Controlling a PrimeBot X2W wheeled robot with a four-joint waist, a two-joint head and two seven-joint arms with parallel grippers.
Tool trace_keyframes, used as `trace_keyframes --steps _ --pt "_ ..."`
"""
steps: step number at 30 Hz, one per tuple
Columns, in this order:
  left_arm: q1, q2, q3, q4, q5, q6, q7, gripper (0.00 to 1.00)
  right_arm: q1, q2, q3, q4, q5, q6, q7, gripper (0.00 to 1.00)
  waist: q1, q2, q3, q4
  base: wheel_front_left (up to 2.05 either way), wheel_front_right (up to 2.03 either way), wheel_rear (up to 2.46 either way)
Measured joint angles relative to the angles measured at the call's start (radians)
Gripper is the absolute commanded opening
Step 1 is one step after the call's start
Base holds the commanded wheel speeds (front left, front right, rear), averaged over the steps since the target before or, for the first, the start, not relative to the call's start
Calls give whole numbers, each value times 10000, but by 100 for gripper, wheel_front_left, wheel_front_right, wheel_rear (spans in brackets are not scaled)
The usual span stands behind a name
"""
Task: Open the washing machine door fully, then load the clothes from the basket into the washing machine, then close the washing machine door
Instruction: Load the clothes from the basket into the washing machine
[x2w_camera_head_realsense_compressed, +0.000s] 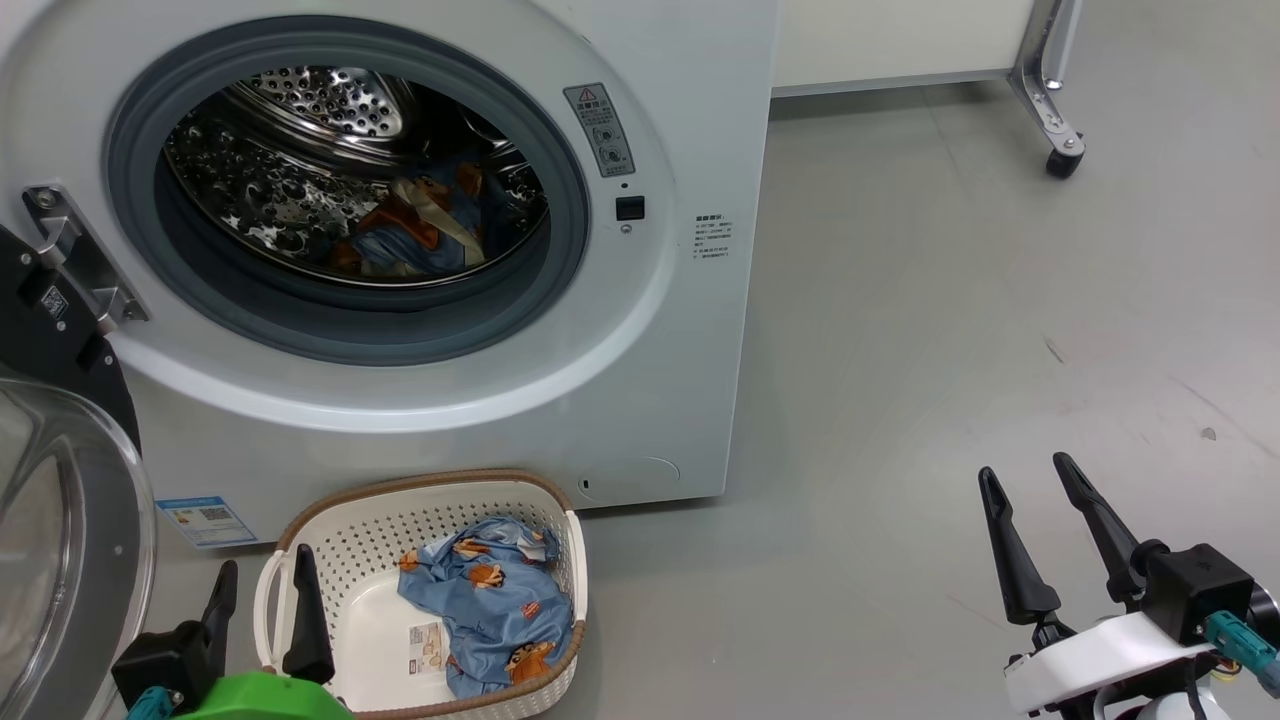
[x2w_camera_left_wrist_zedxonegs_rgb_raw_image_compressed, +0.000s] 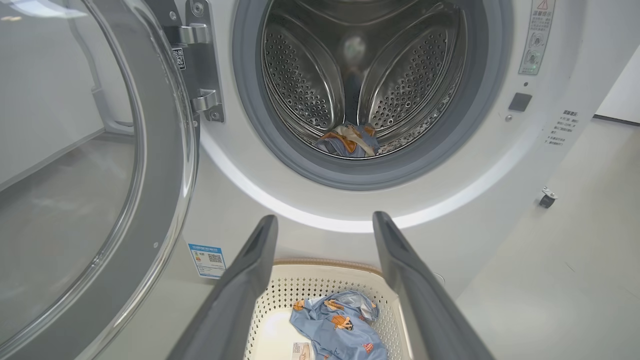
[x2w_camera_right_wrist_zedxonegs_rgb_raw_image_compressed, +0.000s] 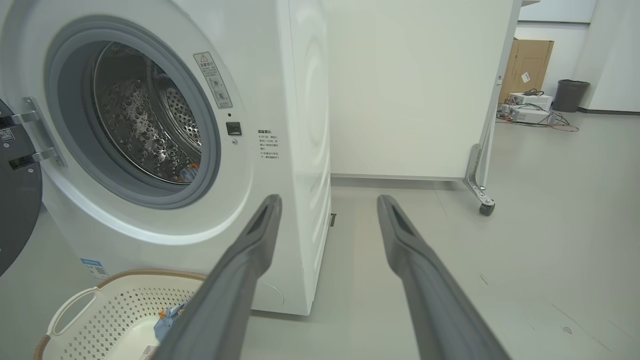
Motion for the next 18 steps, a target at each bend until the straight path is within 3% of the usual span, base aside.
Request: trace_keyframes --steps 18 --pt "545 8 -343 -828 -374 476 0 100 5 15 268 -56 0 0 0 100 0 0 -10 487 0 0 0"
